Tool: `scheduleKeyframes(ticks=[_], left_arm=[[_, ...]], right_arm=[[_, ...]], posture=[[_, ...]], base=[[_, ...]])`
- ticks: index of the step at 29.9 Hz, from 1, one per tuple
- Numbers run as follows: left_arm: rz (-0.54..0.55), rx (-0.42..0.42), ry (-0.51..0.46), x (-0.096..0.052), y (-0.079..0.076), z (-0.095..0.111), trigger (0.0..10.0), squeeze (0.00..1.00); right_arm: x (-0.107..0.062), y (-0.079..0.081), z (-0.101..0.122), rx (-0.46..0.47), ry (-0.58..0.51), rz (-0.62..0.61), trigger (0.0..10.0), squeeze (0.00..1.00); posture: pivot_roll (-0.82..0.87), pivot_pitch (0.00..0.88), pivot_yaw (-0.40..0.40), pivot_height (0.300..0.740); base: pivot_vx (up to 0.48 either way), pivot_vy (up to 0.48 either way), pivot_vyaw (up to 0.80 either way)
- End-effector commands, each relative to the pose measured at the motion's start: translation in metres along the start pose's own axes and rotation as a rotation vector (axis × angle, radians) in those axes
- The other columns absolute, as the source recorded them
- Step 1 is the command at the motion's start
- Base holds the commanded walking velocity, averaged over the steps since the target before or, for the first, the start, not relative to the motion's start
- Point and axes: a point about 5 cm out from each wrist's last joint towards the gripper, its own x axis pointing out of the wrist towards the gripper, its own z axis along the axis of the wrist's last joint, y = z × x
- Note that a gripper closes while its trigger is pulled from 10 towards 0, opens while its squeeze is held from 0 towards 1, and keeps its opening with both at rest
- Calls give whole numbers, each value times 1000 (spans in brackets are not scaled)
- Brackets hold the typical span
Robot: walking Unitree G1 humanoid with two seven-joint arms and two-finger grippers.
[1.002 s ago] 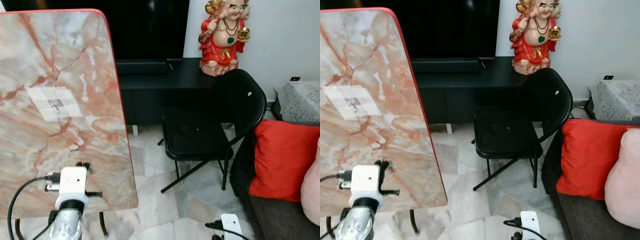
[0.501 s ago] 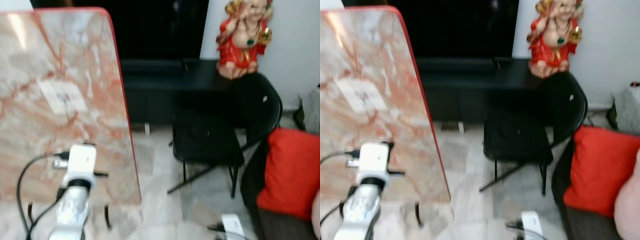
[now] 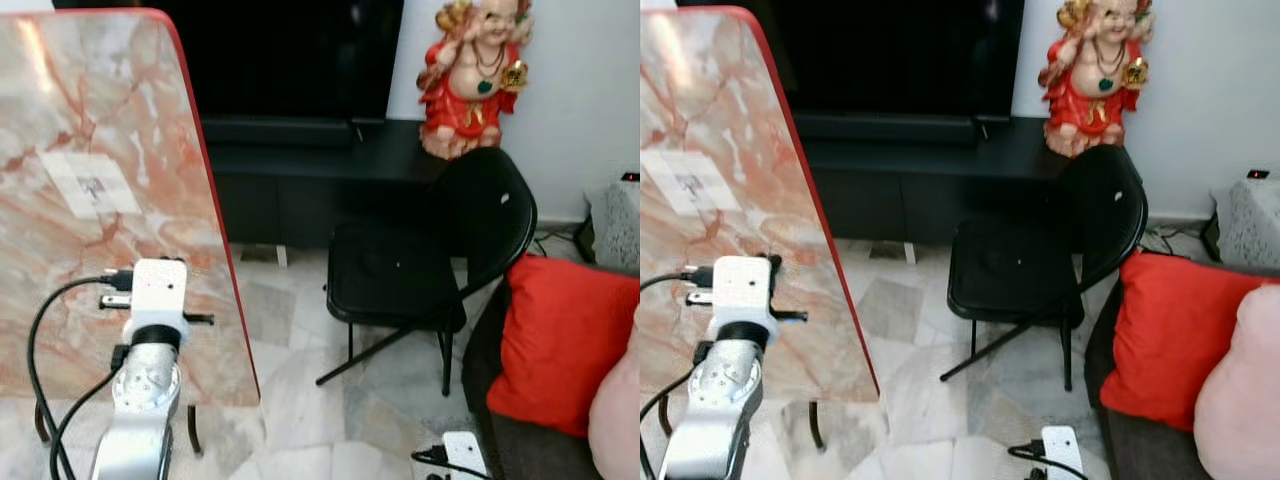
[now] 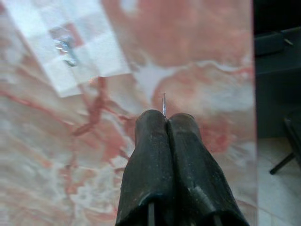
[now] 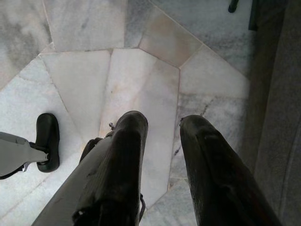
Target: Hang keys on a hook
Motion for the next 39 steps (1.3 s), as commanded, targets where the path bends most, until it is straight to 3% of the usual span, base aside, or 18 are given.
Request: scheduleKeyframes(ticks=[1,15,26,39], left_arm=[[23,22,-19,4,4,6,10000,0],[45,27,-39,11,7,14,10000,0],[-5,-4,-69,20,1,20,10000,0],[25,-9,-116,33,4,28,10000,0]], right_arm=[[1,3,4,-15,-13,6,10000,0],[2,9,6,-20,-18,20,10000,0],[1,8,3,4,-16,10,10000,0],[0,1,-1,11,-11,5,10000,0]], posture=[[72,0,-36,740],[71,0,-37,740],[72,0,-41,740],[69,0,-38,740]], base=[[0,0,0],[0,0,745],[0,0,0],[0,0,0]])
